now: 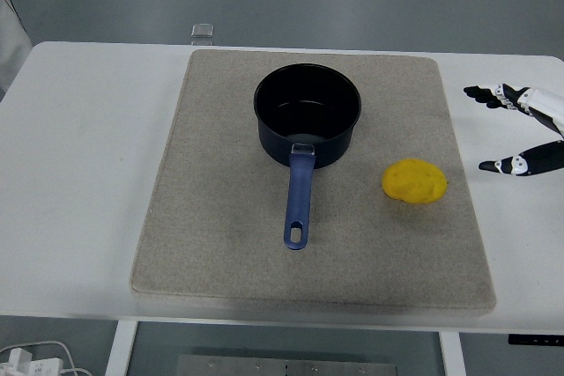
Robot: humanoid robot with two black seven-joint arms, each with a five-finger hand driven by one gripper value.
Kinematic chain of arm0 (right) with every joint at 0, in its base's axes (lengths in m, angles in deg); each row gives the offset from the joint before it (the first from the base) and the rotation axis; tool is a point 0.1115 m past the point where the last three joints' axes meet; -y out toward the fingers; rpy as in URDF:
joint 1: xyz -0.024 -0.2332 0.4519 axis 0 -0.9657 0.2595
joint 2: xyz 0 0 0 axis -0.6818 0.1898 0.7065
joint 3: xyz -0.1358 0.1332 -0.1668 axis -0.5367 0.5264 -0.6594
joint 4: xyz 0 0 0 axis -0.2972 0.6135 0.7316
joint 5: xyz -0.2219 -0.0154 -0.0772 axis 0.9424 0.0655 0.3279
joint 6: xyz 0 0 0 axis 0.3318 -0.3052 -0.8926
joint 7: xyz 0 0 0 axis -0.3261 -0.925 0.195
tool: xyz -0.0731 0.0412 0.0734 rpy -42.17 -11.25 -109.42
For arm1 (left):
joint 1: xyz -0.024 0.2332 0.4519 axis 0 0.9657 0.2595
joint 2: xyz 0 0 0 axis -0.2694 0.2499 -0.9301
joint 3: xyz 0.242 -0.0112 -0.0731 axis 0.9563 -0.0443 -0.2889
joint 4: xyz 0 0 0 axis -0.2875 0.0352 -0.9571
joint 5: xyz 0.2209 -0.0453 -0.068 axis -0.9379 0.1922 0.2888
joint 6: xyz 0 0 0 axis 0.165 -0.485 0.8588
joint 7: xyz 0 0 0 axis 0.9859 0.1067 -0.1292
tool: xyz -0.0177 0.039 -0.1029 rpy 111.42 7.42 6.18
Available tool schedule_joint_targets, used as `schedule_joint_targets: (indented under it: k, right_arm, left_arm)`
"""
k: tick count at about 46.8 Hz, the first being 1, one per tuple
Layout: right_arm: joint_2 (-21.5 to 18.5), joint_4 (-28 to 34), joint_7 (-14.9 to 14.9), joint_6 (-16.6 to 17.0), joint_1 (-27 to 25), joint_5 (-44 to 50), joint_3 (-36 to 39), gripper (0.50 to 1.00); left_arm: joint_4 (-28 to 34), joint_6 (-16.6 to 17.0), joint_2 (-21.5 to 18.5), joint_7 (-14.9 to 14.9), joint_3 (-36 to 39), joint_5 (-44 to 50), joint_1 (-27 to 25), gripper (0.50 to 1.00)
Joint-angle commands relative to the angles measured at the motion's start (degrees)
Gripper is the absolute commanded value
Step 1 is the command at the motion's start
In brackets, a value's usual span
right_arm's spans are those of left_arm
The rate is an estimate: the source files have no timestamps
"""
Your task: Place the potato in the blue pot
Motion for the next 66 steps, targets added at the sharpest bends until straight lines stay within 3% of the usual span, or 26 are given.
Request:
schedule_joint_targets:
  k: [1, 14, 34, 45, 51, 66]
  right_arm:
    - [-0.29, -0.57, -0.03, -0.08, -0.14, -0.07, -1.33, 0.94]
    - [-5.74, 0.83, -0.74, -1.92, -3.04, 1.69, -2.03, 0.94]
    - [-14.44, 7.78, -0.83, -4.91, -3.83, 2.74, -2.91, 0.936]
    - [-15.94, 8.66, -0.91, -5.88, -5.06, 3.45, -2.91, 0.928]
    - [-15.94, 9.97, -0.83, -6.05, -4.98, 3.45, -3.96, 0.901]
    - [-16.11, 10.85, -0.83, -6.58, -4.8, 5.2, -4.49, 0.738]
  left_arm:
    - [0.0, 0.0, 0.0, 0.01, -0.06, 0.0, 0.01, 1.0]
    - [0.0, 0.0, 0.0, 0.01, 0.02, 0.0, 0.01, 1.0]
    - [0.0, 0.0, 0.0, 0.01, 0.02, 0.0, 0.01, 1.0]
    - [0.0, 0.0, 0.0, 0.01, 0.02, 0.0, 0.01, 1.0]
    - [0.0, 0.0, 0.0, 0.01, 0.02, 0.0, 0.01, 1.0]
    - [0.0, 0.0, 0.0, 0.01, 0.02, 0.0, 0.01, 1.0]
